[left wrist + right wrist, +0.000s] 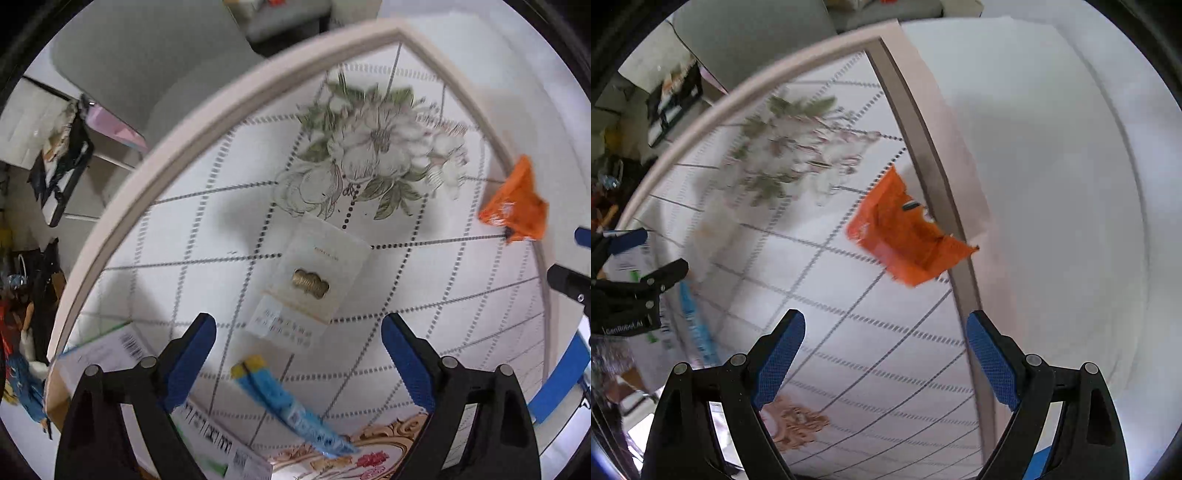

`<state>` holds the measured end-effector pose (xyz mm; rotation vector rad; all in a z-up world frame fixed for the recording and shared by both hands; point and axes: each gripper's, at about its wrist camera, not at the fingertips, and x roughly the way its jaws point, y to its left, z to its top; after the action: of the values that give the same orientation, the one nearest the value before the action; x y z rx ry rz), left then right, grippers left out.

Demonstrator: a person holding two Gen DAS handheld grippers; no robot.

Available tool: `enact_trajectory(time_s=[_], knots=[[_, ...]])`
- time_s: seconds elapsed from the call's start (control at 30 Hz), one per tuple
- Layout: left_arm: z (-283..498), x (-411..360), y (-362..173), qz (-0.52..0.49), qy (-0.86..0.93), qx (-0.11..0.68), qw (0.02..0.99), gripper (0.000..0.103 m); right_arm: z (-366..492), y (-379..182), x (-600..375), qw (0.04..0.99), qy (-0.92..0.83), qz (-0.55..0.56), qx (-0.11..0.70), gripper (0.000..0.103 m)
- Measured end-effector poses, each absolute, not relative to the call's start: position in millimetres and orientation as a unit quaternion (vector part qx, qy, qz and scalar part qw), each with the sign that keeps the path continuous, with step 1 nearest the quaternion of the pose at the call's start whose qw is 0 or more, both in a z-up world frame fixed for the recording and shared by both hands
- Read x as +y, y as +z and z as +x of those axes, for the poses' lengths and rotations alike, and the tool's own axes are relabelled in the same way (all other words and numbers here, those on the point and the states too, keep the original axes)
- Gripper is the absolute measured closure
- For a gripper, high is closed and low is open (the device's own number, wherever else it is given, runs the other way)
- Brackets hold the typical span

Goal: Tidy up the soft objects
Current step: 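Grasp the white card box with left tool while right tool grasps orange bag, then carry both items into the box and open both tools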

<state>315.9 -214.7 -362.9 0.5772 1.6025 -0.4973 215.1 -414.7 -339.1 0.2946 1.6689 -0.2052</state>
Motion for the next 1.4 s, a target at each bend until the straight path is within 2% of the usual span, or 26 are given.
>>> enact_trajectory(time_s=[0.17,0.27,0.33,0.43,0.5,0.53,0.6,0.77,1.1,1.4], knots=[[316.3,-223.1,-393.3,0.295,-0.203,0.704,0.613,0.012,231.1,-368.3,-421.7,0.645,-0.089,0.097,0.753,0.012],[317.0,-225.1,-405.0,0.296,-0.204,0.712,0.603,0.026,238.0,-383.4,-424.8,0.638,-0.09,0.079,0.76,0.012],[316.0,-225.9,-413.9,0.299,-0.204,0.72,0.592,0.04,242.8,-390.5,-426.6,0.636,-0.086,0.078,0.763,0.012],[310.3,-228.0,-415.3,0.312,-0.206,0.711,0.596,0.043,249.1,-398.8,-429.8,0.635,-0.084,0.085,0.764,0.013],[304.8,-228.0,-412.3,0.307,-0.207,0.708,0.602,0.045,250.7,-404.7,-437.3,0.631,-0.082,0.096,0.765,0.021],[302.1,-228.4,-411.3,0.301,-0.206,0.709,0.604,0.046,250.5,-406.9,-440.1,0.63,-0.079,0.105,0.766,0.022],[298.1,-227.2,-408.0,0.285,-0.203,0.712,0.609,0.047,248.6,-409.2,-446.4,0.627,-0.073,0.131,0.764,0.033],[289.0,-225.4,-399.2,0.219,-0.199,0.728,0.619,0.047,245.6,-409.9,-465.1,0.628,-0.083,0.157,0.758,0.043],[271.6,-215.2,-374.4,0.148,-0.196,0.732,0.635,0.048,223.3,-371.3,-449.2,0.655,-0.06,0.162,0.736,0.046],[253.3,-187.1,-276.7,0.073,-0.225,0.685,0.689,0.048,217.1,-296.0,-386.8,0.699,-0.001,0.169,0.695,0.046]])
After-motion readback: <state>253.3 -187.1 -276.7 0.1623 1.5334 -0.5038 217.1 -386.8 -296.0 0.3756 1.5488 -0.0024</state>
